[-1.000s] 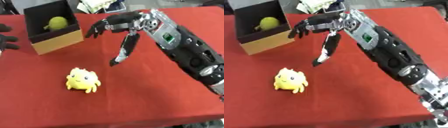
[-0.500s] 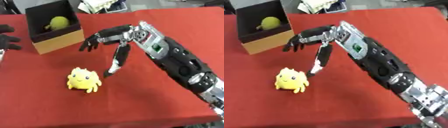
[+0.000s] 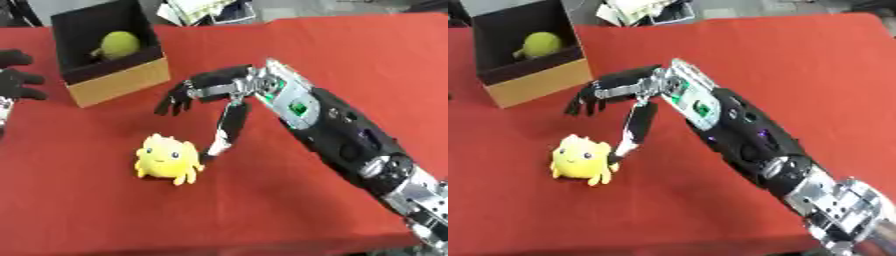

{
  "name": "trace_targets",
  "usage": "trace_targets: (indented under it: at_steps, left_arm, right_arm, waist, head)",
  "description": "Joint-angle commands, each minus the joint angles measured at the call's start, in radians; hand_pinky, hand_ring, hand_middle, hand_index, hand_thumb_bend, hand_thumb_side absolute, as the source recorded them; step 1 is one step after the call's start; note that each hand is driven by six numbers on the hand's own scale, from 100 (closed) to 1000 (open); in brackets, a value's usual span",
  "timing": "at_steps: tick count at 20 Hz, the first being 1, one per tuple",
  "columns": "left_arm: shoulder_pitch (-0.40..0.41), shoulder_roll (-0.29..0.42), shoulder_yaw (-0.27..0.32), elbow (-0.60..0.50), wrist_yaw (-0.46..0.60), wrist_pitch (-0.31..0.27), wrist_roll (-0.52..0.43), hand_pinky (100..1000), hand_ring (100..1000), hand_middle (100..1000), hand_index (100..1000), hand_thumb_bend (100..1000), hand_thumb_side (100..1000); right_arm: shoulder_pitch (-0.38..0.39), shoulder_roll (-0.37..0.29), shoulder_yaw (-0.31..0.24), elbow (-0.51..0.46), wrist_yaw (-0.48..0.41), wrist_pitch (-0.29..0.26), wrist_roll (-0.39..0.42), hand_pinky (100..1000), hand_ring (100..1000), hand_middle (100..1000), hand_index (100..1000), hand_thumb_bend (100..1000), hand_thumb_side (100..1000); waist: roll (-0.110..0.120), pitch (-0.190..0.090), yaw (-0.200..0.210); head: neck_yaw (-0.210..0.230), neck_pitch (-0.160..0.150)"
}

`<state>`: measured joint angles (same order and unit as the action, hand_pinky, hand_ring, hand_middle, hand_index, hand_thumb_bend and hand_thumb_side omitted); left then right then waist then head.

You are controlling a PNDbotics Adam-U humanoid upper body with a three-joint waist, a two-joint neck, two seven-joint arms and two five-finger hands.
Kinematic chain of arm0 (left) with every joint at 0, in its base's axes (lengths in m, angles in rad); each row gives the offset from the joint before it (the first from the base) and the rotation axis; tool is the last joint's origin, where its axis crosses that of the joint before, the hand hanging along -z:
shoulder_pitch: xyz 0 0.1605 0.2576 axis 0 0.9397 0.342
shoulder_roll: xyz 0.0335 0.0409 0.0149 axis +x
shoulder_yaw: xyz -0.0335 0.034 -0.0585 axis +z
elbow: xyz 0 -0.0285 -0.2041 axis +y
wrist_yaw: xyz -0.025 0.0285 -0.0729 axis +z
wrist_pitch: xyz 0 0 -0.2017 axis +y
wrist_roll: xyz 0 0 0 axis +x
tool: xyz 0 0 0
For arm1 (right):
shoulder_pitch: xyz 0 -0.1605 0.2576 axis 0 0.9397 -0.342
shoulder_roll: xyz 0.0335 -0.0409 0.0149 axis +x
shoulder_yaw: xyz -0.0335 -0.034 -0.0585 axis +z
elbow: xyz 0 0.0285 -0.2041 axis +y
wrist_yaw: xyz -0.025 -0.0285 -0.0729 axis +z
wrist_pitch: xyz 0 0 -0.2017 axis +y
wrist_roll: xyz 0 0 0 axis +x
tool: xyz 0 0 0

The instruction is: Pick up objects on the table and place them in the box.

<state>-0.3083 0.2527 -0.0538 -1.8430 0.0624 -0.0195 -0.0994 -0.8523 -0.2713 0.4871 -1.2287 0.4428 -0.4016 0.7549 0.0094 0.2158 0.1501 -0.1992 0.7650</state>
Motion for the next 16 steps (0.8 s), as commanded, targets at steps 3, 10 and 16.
trace_targets:
  at_steps: [3, 10, 16]
  left_arm:
    - [-0.013, 0.009, 0.001, -0.008, -0.004, -0.001, -0.003, 604, 665, 722, 791, 412, 584]
    - [-0.012, 0.008, -0.001, -0.008, -0.002, -0.001, -0.006, 604, 667, 724, 792, 409, 585]
    - [-0.012, 0.008, -0.002, -0.008, -0.001, -0.001, -0.006, 605, 668, 725, 792, 407, 584]
  right_arm:
    - [-0.005, 0.034, -0.01, 0.047, 0.058, -0.042, -0.005, 757, 801, 838, 929, 558, 309]
    - [0.0, 0.065, -0.013, 0.08, 0.117, -0.075, -0.031, 735, 752, 777, 871, 522, 272]
    - [-0.003, 0.068, -0.025, 0.098, 0.161, -0.093, -0.147, 669, 610, 587, 696, 449, 194]
  waist:
    - [0.001, -0.014, 0.003]
    - [0.004, -0.017, 0.006]
    - [0.007, -0.02, 0.008]
  head:
    - [-0.001, 0.005]
    - [-0.006, 0.005]
    - [-0.005, 0.005]
